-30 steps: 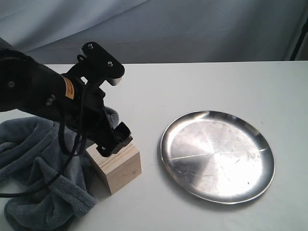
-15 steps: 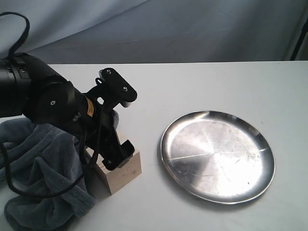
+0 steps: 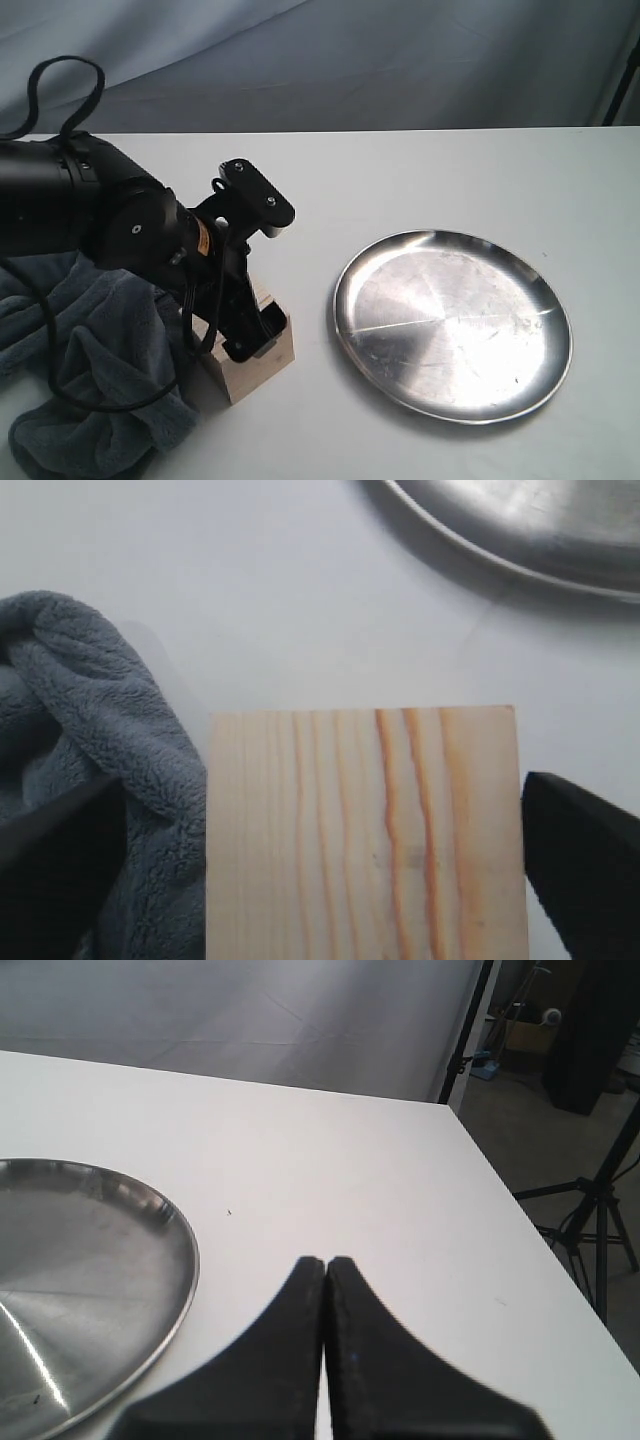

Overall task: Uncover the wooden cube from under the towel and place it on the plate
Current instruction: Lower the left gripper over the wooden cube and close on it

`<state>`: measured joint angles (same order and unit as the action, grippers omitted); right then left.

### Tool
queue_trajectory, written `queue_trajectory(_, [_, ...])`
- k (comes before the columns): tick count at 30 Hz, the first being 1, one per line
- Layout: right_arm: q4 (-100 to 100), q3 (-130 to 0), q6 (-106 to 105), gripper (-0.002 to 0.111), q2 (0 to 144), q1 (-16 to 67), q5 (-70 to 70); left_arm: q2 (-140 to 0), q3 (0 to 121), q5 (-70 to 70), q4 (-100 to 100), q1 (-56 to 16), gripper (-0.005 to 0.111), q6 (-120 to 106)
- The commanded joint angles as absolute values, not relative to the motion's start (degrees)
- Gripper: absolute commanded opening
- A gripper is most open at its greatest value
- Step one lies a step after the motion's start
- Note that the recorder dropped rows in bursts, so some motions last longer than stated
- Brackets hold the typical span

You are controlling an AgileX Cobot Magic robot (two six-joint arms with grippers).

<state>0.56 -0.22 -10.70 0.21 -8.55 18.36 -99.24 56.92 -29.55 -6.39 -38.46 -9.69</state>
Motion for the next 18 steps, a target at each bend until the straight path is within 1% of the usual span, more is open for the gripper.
queue_trajectory(1, [0.0,0.0,-10.51,0.0,0.0,-8.52,18.33,-100.84,57.29,-28.56,-6.61,-38.8,0.105,-9.01])
queue_trajectory(13, [0.0,0.0,-10.51,0.0,0.0,-8.52,18.33,-101.62,57.29,-28.47,-6.61,-38.8,0.105,-8.89])
queue_trajectory(18, [0.0,0.0,-10.51,0.0,0.0,-8.52,18.33,-101.62,57.29,-28.47,-6.61,-38.55,0.105,-4.28])
